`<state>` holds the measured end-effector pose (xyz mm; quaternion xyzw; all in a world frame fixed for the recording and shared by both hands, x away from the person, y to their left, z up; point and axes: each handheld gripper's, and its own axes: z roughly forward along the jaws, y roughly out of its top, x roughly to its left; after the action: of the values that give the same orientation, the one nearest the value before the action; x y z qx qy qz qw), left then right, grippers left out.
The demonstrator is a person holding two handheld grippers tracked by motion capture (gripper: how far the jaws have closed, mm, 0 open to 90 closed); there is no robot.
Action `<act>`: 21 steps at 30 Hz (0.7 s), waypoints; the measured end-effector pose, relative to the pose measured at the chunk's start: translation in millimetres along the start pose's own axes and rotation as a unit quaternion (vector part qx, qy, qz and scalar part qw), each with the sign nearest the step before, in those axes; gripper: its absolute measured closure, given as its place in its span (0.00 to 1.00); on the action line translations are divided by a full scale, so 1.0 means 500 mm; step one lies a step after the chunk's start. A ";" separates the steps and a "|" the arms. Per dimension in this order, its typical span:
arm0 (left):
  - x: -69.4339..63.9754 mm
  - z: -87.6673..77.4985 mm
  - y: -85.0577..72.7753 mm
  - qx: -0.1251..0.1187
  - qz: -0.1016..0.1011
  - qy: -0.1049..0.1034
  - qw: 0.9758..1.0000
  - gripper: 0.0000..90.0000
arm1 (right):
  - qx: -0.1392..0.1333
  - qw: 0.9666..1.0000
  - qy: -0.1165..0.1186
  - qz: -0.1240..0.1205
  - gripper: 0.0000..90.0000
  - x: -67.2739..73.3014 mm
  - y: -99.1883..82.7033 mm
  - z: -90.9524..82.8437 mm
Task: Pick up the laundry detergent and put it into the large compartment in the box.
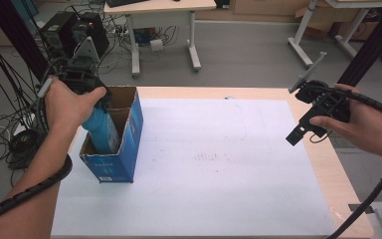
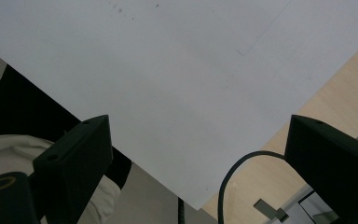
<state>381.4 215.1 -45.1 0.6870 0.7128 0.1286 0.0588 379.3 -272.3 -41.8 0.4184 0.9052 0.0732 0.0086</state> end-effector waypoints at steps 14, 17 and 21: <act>-0.009 0.045 0.003 0.014 0.005 0.000 1.000 0.43 | 0.001 1.000 0.003 0.003 0.09 -0.008 -0.002 0.005; -0.010 0.053 0.003 0.017 0.007 -0.001 1.000 0.43 | 0.000 1.000 0.003 0.004 0.09 -0.010 -0.001 0.003; -0.011 0.064 0.003 0.019 0.008 -0.003 1.000 0.43 | 0.000 1.000 0.002 0.003 0.09 -0.009 0.000 0.002</act>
<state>391.4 213.1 -76.1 0.6938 0.7096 0.1132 0.0470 382.2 -275.8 -43.3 0.4209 0.9041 0.0741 0.0061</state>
